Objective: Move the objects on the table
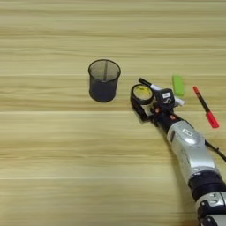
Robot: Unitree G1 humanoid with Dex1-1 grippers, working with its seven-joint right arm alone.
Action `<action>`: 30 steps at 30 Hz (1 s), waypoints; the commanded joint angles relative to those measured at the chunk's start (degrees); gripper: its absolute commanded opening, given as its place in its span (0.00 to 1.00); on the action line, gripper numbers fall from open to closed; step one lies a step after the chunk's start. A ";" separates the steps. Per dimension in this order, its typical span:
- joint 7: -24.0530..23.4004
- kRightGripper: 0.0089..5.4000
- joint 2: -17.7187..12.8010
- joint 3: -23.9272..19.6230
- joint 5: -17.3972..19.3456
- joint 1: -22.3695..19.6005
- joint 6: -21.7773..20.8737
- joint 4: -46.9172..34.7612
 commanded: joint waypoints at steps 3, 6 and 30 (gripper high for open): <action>-0.14 0.75 -0.56 -0.17 0.09 -2.72 -0.39 -0.67; -0.12 0.74 -0.59 -0.26 0.15 -2.81 -0.50 -0.54; 0.39 0.74 -0.51 -0.81 0.69 -2.43 -1.21 -2.81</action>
